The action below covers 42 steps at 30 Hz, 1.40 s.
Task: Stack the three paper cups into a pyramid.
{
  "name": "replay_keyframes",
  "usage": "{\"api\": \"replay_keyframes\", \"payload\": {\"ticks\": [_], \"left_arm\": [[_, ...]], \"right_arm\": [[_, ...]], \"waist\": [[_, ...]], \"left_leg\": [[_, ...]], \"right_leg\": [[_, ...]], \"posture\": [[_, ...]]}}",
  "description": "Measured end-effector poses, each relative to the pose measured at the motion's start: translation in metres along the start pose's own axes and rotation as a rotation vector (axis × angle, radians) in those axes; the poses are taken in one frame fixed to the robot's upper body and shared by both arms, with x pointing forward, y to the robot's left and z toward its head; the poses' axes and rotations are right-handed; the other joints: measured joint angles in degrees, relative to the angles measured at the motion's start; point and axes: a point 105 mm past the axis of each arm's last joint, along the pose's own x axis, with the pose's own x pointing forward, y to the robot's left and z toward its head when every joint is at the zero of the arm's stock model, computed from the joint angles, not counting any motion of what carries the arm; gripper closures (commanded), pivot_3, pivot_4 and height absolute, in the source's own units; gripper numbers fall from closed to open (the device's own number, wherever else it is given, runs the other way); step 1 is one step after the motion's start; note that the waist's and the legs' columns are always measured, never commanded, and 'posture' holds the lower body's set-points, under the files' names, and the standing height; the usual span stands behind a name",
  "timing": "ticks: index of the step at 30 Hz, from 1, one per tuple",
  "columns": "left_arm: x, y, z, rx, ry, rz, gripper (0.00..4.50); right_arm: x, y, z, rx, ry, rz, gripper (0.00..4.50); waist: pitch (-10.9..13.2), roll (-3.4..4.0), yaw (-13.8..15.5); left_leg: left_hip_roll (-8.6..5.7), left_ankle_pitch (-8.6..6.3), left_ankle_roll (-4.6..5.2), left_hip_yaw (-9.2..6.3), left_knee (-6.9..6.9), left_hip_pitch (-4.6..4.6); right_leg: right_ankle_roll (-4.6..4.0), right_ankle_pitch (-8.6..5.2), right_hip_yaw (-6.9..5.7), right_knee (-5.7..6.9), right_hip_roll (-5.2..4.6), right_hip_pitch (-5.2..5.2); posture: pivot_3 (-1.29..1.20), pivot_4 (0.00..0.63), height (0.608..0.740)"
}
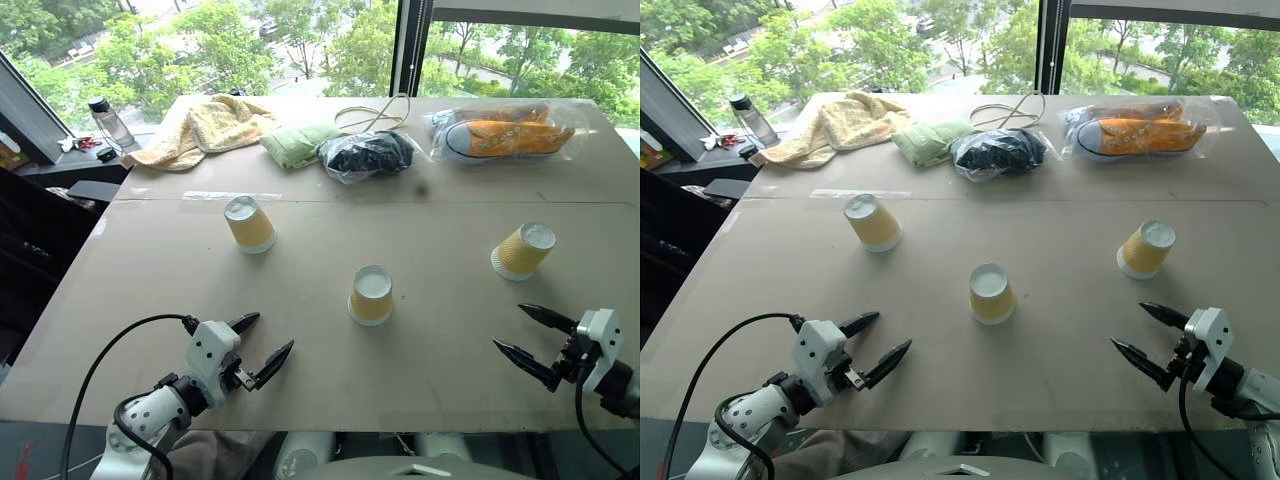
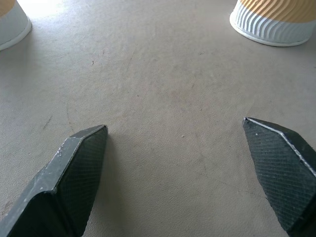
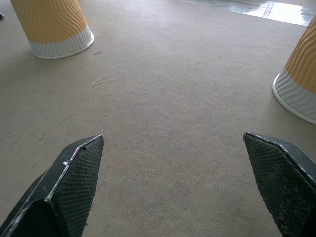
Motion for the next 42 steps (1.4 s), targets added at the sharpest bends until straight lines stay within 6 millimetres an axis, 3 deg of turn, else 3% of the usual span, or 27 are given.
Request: {"api": "replay_keyframes", "payload": {"ticks": [17,26,29,32,36,38,42], "left_arm": [[0.007,0.001,0.007,0.005,-0.018,-0.03,0.0],[0.011,-0.002,0.008,-0.001,-0.027,-0.04,0.0],[0.009,-0.005,0.012,-0.02,-0.043,-0.091,0.0],[0.003,-0.009,0.029,-0.043,-0.097,-0.186,0.0],[-0.017,-0.009,0.058,0.039,-0.108,-0.415,0.0],[-0.025,-0.005,0.072,0.072,-0.122,-0.466,0.0],[-0.035,-0.004,0.078,0.071,-0.102,-0.543,0.0]], "right_arm": [[0.0,-0.005,-0.006,-0.004,0.008,0.005,0.04],[0.008,-0.003,0.003,-0.006,-0.02,0.032,0.04],[0.022,0.014,0.018,-0.007,-0.056,0.119,0.04],[0.045,0.033,0.04,-0.023,-0.114,0.215,0.04],[0.095,0.066,0.072,-0.072,-0.171,0.396,0.04],[0.111,0.078,0.079,-0.088,-0.178,0.455,0.04],[0.128,0.087,0.084,-0.081,-0.192,0.505,0.04]], "waist": [[0.06,-0.09,0.01],[0.06,-0.09,0.0],[0.07,-0.09,-0.1],[0.1,-0.13,-0.15],[0.25,-0.25,-0.31],[0.3,-0.19,0.03],[0.37,-0.28,0.07]], "left_leg": [[0.0,0.0,0.0,0.0,0.0,0.0],[0.0,0.0,0.0,0.0,0.0,0.0],[0.01,0.0,0.0,0.0,0.0,0.0],[0.03,0.0,0.0,0.0,0.0,-0.02],[0.11,0.0,-0.02,0.0,0.0,-0.02],[0.08,-0.01,-0.04,0.0,0.0,-0.08],[0.04,-0.06,-0.12,-0.01,0.01,-0.21]], "right_leg": [[-0.01,0.01,-0.01,0.0,0.01,0.0],[-0.02,0.01,-0.01,0.0,0.01,0.0],[-0.02,0.01,-0.01,0.01,0.01,-0.01],[-0.02,0.01,-0.01,0.01,0.0,-0.03],[-0.05,0.03,-0.21,0.03,-0.02,-0.17],[-0.05,0.02,-0.29,0.0,-0.06,-0.18],[-0.05,0.03,-0.32,-0.13,-0.05,-0.16]], "posture": [[0.0,0.15,0.74],[0.0,0.15,0.74],[0.0,0.15,0.74],[0.0,0.15,0.74],[0.0,0.15,0.74],[0.0,0.15,0.74],[0.0,0.15,0.74]]}}
